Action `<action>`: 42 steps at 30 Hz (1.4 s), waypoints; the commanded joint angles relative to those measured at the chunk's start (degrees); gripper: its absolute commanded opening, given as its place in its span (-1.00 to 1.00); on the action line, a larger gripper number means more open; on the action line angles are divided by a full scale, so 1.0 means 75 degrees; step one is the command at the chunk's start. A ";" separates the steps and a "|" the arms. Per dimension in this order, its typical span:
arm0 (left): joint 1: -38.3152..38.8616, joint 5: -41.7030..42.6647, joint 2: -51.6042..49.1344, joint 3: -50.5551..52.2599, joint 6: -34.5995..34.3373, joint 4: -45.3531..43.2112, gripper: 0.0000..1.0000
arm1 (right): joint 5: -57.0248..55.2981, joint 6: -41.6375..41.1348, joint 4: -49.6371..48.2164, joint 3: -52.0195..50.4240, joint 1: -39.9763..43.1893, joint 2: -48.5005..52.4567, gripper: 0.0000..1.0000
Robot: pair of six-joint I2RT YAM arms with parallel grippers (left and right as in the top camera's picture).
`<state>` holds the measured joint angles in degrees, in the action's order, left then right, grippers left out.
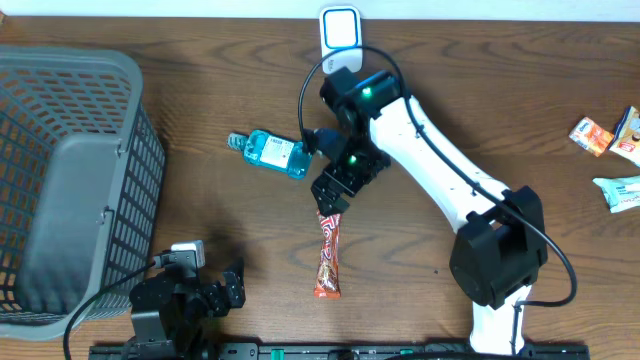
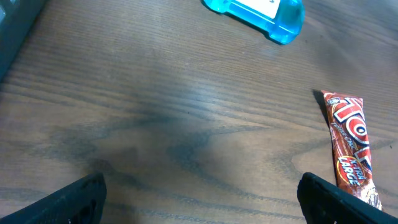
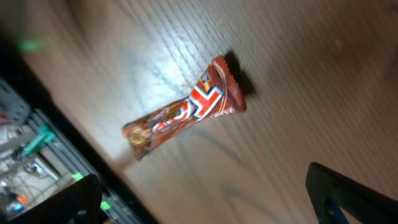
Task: Scan the item barcode
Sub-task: 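Reach the right gripper to the red chocolate bar and grasp it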
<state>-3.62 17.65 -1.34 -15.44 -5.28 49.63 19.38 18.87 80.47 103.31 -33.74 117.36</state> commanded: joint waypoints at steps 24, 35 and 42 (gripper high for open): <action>0.0029 -0.0026 0.0041 -0.0012 0.0041 0.0067 0.96 | 0.1714 0.3614 -0.2413 -0.2136 0.0128 0.0962 0.90; 0.0029 -0.0026 0.0041 -0.0012 0.0041 0.0067 0.95 | 0.1751 0.3666 -0.2157 -0.2133 0.0128 0.1804 -0.98; 0.0029 -0.0026 0.0041 -0.0012 0.0041 0.0067 0.96 | 0.1749 0.1906 -0.1938 -0.1553 0.0259 0.1795 -0.97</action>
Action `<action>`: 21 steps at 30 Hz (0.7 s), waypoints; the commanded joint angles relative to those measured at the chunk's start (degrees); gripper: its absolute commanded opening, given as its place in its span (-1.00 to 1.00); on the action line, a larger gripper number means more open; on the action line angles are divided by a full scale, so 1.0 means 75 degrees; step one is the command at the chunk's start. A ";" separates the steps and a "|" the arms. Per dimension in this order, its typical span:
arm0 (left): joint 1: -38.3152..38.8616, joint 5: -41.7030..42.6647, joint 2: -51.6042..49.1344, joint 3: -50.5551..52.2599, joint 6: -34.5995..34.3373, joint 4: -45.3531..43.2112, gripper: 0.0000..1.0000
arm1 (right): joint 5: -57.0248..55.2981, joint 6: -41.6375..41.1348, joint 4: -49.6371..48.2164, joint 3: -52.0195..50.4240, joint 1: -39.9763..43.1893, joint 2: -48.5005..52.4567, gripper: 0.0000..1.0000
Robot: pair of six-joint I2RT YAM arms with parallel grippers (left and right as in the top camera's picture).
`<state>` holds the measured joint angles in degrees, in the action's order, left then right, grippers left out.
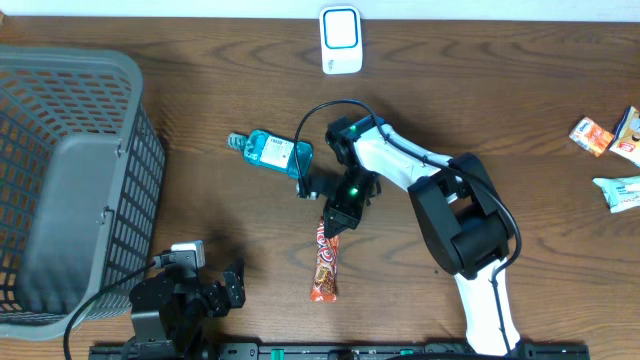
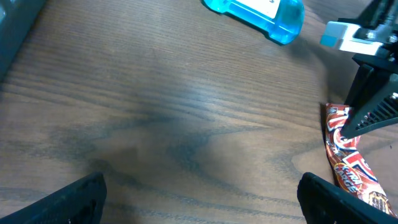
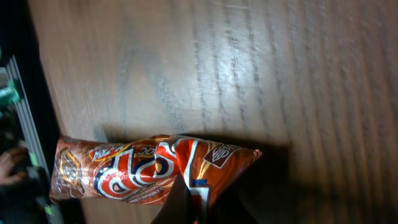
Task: Scan the item barcode
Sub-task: 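Reach the right gripper to the red chocolate bar and grasp it, then drag the chocolate bar rightward with the right gripper and release it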
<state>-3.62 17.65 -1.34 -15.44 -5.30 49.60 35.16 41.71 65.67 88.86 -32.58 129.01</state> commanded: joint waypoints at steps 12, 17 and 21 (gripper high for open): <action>0.0029 -0.0026 0.0041 -0.0012 0.0044 0.0067 0.96 | -0.0356 -0.9506 0.4062 0.2745 0.1478 0.0242 -0.97; 0.0029 -0.0026 0.0041 -0.0012 0.0044 0.0067 0.96 | -0.0041 -1.1170 0.4249 0.2620 0.1973 0.0242 -0.97; 0.0029 -0.0026 0.0041 -0.0012 0.0044 0.0067 0.96 | 0.0076 -1.2336 0.4249 0.2524 0.2136 0.0242 -0.97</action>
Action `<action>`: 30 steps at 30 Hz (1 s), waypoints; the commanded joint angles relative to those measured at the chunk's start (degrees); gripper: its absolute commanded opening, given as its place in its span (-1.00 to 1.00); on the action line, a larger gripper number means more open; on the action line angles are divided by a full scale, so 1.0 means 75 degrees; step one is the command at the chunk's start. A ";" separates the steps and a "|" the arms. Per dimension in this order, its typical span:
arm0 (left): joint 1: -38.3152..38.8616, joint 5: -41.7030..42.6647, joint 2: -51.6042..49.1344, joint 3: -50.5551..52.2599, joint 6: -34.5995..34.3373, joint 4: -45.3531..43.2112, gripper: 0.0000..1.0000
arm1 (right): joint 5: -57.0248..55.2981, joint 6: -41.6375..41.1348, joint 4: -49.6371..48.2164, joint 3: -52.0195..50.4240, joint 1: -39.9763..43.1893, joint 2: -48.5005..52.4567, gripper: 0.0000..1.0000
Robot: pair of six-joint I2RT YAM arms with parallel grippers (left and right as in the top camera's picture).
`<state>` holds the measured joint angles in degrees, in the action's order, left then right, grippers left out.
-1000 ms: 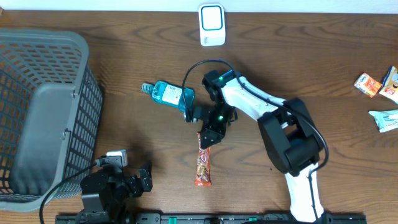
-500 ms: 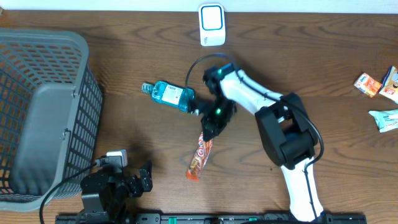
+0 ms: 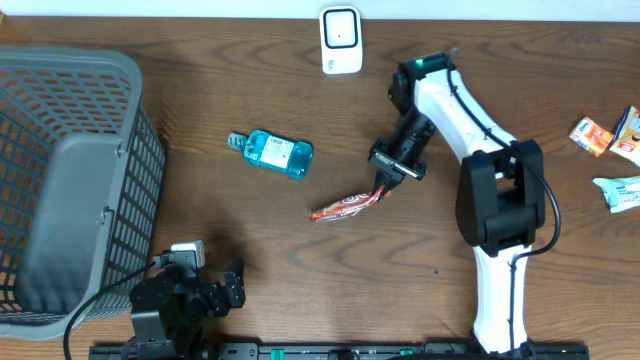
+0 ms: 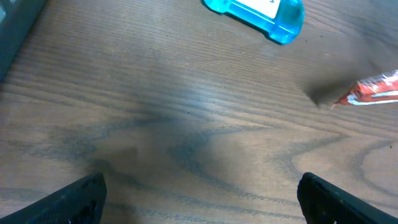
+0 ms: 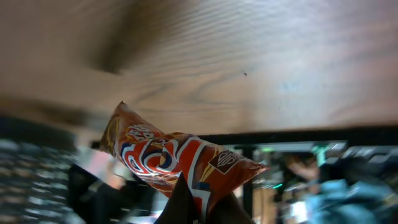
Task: Scan the item barcode
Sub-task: 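Drag the chocolate bar rightward with the right gripper and release it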
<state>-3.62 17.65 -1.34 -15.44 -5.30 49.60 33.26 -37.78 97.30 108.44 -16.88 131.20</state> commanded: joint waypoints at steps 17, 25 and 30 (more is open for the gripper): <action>0.0029 -0.0026 0.0041 -0.0012 0.0044 0.0070 0.96 | 0.0484 -0.3281 0.0032 -0.0259 0.0160 -0.0047 -0.97; 0.0029 -0.0026 0.0041 -0.0012 0.0044 0.0070 0.96 | 0.0959 -0.5327 0.0032 -0.0262 0.0615 -0.0047 -0.81; 0.0029 -0.0026 0.0041 -0.0012 0.0044 0.0067 0.96 | 0.0629 -0.6942 -0.0050 -0.0297 0.0702 -0.0044 -0.68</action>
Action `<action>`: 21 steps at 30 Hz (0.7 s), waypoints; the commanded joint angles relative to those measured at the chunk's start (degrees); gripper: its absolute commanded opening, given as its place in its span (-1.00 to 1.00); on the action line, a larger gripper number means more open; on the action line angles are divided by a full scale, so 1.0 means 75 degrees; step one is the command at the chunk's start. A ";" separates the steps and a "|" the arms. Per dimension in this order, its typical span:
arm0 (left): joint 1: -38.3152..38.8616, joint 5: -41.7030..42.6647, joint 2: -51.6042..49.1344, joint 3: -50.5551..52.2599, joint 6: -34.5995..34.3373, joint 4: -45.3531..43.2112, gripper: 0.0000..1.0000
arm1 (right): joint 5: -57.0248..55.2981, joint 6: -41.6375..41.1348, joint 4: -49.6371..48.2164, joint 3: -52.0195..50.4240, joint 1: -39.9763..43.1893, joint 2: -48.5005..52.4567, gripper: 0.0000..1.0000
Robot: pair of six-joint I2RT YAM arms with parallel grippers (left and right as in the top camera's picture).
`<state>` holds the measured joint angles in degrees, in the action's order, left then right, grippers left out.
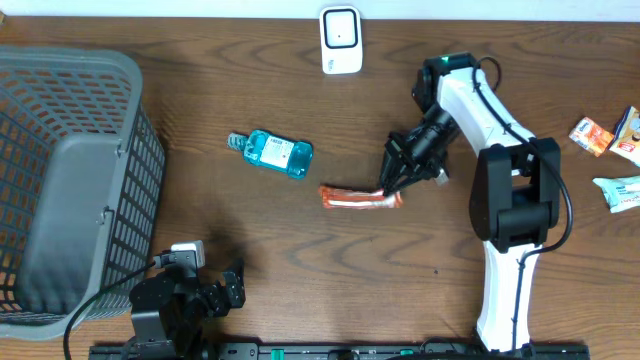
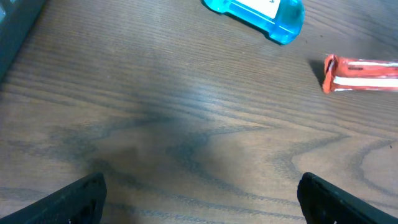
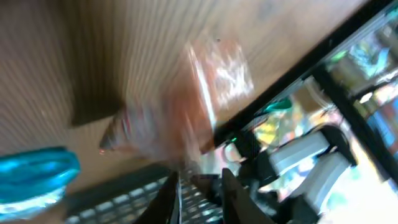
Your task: Scan the item barcode
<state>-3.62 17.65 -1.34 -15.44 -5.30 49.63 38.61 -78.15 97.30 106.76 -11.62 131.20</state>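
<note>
The candy bar (image 1: 360, 197) lies crosswise in the middle of the table, pale seam side up; the left wrist view shows it at the right edge (image 2: 360, 66). My right gripper (image 1: 392, 183) is at the bar's right end. In the blurred right wrist view its fingers (image 3: 172, 198) stand a little apart, nothing shows between them, and the bar (image 3: 186, 106) is a smear just beyond the tips. The white scanner (image 1: 340, 40) stands at the far edge. My left gripper (image 2: 202, 205) rests open and empty at the near left (image 1: 215, 290).
A blue bottle (image 1: 278, 153) lies left of the bar, also at the top of the left wrist view (image 2: 261, 15). A grey basket (image 1: 70, 190) fills the left side. Several snack packets (image 1: 610, 140) lie at the right edge.
The right gripper has moved slightly right and nearer. The bar, held tilted with its red face showing, now lies level with its pale side up, and the fingers have parted.
First my right gripper hovered open over the bar, which lay lengthwise near the front. Then it was shut on the bar's far end. Then it held the bar swung out sideways. Now the bar lies crosswise, turned over. The left arm never moved.
</note>
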 commanded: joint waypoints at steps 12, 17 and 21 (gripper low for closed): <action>0.0029 -0.0026 0.0041 -0.0012 0.0044 0.0067 0.96 | -0.2812 0.1673 -0.1816 -0.0079 0.0000 -0.0044 -0.49; 0.0029 -0.0026 0.0041 -0.0012 0.0044 0.0064 0.96 | -0.1784 0.7140 -0.3445 -0.0079 -0.0085 -0.0044 0.98; 0.0029 -0.0026 0.0041 -0.0012 0.0044 0.0064 0.96 | -0.1874 0.9014 -0.3800 -0.0082 -0.0160 -0.0032 0.64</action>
<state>-3.62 17.65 -1.34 -15.44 -5.30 49.63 23.59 -35.33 69.87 106.28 -11.62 131.20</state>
